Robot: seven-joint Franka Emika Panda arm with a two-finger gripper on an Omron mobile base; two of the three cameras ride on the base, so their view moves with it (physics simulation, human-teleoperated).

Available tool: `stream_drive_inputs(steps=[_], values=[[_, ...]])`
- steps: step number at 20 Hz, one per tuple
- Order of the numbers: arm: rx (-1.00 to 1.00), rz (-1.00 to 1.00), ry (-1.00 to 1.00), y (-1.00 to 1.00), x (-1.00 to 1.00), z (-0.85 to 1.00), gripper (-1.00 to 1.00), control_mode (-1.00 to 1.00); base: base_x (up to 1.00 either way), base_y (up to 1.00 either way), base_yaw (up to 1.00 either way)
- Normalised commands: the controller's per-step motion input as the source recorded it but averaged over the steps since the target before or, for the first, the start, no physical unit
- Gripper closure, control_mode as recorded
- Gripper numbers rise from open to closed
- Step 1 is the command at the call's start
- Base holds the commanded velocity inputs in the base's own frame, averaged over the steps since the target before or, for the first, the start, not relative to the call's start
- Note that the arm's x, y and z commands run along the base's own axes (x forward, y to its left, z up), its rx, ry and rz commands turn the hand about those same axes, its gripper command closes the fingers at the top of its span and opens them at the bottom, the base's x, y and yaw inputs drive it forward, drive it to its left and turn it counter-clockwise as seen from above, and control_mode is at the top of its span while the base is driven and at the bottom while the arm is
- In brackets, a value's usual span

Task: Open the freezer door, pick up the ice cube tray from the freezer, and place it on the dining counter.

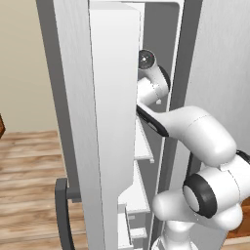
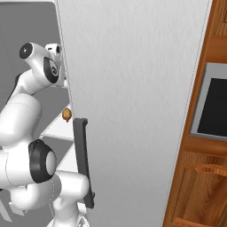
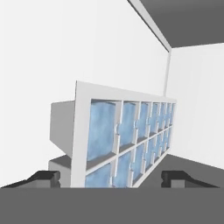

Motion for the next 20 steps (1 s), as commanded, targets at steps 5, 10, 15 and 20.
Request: stream_drive_inputs(steps=[5,10,15,20], values=[[0.0,0.0,0.0,0.0,0.0,0.0,1.0,-1.0,0.0,0.0,0.0],[0.0,0.0,0.0,0.0,0.0,0.0,1.0,-1.0,0.0,0.0,0.0],[0.0,0.0,-0.01,-0.01,-0.06,0.04,1.0,-1.0,0.0,0.0,0.0],[-0.02,0.02,-0.09,0.0,-0.35,0.31,1.0,-1.0,0.0,0.0,0.0]])
